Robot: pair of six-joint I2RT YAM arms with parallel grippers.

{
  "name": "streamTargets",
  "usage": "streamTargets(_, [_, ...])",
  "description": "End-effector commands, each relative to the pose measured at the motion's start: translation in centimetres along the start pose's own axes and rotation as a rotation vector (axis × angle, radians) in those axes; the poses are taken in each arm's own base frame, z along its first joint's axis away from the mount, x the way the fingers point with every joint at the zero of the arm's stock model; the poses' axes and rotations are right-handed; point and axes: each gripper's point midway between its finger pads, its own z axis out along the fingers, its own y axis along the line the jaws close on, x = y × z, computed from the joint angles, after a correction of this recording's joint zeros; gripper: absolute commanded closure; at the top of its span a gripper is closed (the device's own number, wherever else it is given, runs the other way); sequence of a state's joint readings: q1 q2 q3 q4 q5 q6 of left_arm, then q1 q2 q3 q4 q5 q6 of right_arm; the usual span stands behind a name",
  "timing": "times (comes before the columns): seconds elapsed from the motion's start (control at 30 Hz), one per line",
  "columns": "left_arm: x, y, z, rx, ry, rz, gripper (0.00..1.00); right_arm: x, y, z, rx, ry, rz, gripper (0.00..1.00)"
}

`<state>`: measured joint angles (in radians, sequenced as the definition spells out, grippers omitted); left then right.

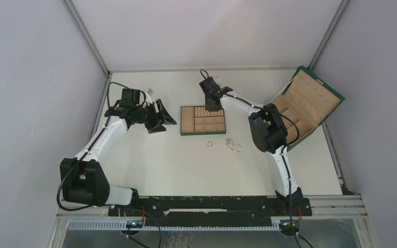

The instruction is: Organize the mixed jewelry

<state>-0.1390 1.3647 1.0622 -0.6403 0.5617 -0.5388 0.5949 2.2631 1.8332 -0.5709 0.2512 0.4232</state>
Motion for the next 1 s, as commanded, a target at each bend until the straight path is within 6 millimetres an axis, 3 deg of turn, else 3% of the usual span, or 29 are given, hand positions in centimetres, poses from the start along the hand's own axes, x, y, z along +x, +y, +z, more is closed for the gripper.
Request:
streamTargets(0.0, [-1.2,-1.4,-0.7,0.040,-0.027,0.052,0.30,-1.1,-0.2,-0.8,-0.010,-0.044,-0.018,1.00])
streamTargets(0.43, [-1.1,-1.4,-0.6,0.044,-0.022,0.053,0.30,1.1,0.1,0.6,0.013,0.011,-0.062,1.00])
streamTargets(0.47, [-1.0,-1.4,-0.6,0.045,-0.021,0.055,0.30,1.0,0.1,0.4,0.009,0.012,-0.057,0.97])
streamTargets(0.73, [-1.0,-1.3,-0.4,0.045,-0.016,0.051,0.30,-2.6,1.3,-3.7,-0.084,-0.072,-0.036,0.74])
streamTargets(0.97, [-0.9,-1.3,-0.3,0.047,-0.009,0.053,0.29,-4.4,1.2,-5.0,-0.106,-0.113,-0.027,0.72])
